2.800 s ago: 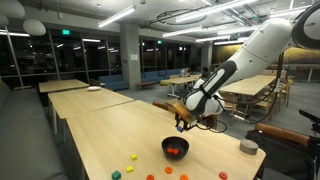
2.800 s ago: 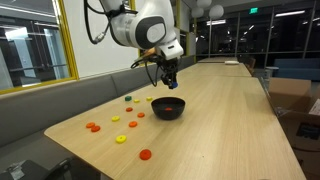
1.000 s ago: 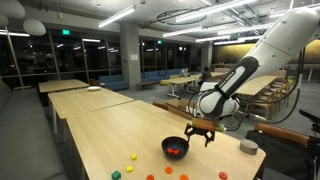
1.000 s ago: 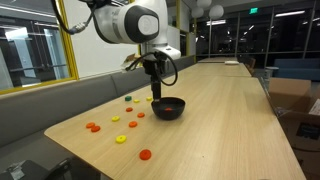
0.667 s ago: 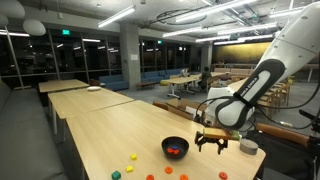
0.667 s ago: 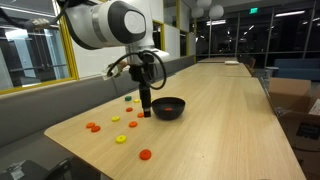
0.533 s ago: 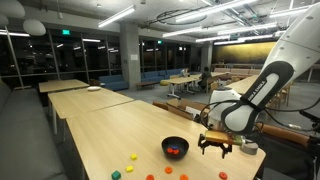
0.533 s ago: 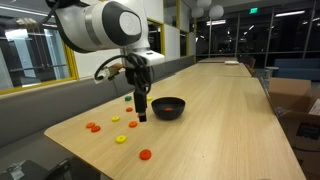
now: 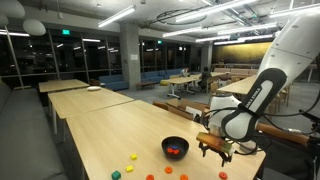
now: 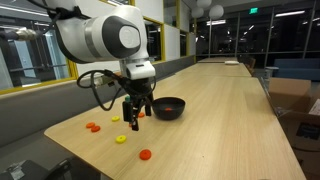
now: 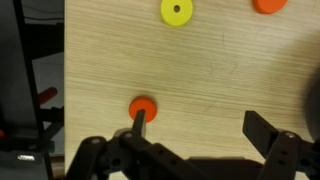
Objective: Put some of the discs on the table in the bowl
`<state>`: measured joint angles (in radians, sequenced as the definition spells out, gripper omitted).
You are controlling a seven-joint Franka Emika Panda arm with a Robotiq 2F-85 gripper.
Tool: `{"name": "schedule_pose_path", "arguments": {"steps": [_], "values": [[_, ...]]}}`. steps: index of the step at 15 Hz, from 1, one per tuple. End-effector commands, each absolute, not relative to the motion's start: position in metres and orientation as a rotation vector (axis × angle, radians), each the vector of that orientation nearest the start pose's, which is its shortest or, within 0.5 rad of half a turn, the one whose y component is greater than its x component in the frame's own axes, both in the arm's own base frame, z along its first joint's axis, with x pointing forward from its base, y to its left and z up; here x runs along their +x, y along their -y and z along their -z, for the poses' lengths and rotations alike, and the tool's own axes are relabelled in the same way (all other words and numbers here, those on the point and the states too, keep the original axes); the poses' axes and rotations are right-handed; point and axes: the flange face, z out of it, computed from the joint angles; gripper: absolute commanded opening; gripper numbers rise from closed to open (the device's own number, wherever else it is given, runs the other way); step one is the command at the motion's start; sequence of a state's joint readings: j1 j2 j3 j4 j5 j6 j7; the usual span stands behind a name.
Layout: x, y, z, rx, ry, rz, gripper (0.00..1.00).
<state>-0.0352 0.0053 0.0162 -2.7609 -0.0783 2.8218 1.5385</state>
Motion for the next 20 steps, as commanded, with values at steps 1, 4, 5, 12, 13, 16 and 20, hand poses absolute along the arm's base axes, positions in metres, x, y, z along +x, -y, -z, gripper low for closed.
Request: {"name": "schedule_pose_path", "arguments": {"steps": [1, 4, 5, 12, 13, 16, 20], "values": [[0.394, 0.003, -0.204, -2.081, -2.331, 0.099, 1.00], [0.391, 0.004, -0.191, -1.904, -2.484, 0.082, 1.00], [0.390, 0.004, -0.187, -1.859, -2.525, 0.078, 1.00], [0.386, 0.005, -0.165, -1.626, -2.682, 0.077, 1.00], [0.387, 0.005, -0.162, -1.602, -2.684, 0.085, 1.00], [0.388, 0.007, -0.155, -1.540, -2.675, 0.113, 1.00], [0.387, 0.011, -0.142, -1.434, -2.689, 0.142, 1.00]]}}
